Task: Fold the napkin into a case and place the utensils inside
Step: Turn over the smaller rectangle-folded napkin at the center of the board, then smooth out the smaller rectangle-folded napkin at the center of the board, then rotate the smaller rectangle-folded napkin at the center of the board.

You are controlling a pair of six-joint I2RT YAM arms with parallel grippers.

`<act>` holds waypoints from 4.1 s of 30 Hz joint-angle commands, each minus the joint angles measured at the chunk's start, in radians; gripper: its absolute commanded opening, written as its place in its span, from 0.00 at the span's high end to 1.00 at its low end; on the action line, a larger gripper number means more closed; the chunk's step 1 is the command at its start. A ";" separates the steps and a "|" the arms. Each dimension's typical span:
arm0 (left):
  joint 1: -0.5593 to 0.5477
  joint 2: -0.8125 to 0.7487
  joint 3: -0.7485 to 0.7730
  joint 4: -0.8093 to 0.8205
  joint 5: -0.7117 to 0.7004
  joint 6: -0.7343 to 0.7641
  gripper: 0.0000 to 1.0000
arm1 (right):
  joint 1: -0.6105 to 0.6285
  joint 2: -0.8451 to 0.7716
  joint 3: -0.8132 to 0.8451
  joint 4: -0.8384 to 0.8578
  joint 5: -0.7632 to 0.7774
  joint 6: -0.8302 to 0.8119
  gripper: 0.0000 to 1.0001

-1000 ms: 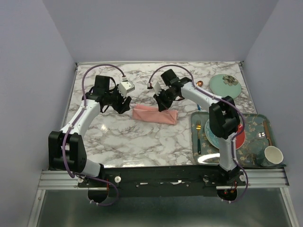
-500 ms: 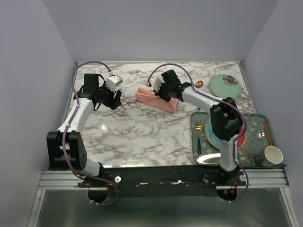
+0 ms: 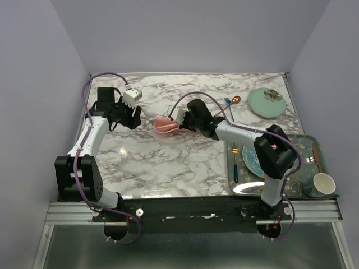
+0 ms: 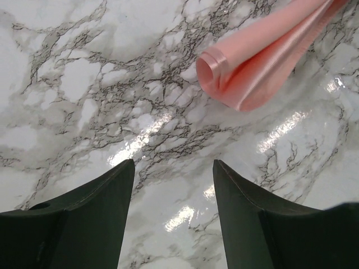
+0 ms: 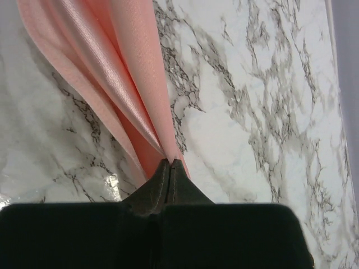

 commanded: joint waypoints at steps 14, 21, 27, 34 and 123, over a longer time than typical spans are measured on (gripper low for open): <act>0.022 -0.007 -0.017 -0.017 0.002 -0.028 0.31 | 0.118 -0.163 -0.295 0.167 -0.019 -0.026 0.76; 0.019 0.036 0.040 -0.045 0.106 -0.063 0.35 | 0.124 -0.235 -0.259 0.041 -0.061 0.099 0.41; -0.056 0.109 0.117 -0.089 0.151 -0.103 0.45 | 0.031 -0.268 -0.154 -0.193 -0.122 0.236 0.40; -0.186 0.214 0.148 -0.105 0.212 -0.228 0.53 | -0.153 -0.140 0.079 -0.555 -0.343 0.345 0.54; -0.200 0.357 0.298 -0.011 0.007 -0.367 0.42 | -0.338 -0.077 0.183 -0.724 -0.620 0.544 0.19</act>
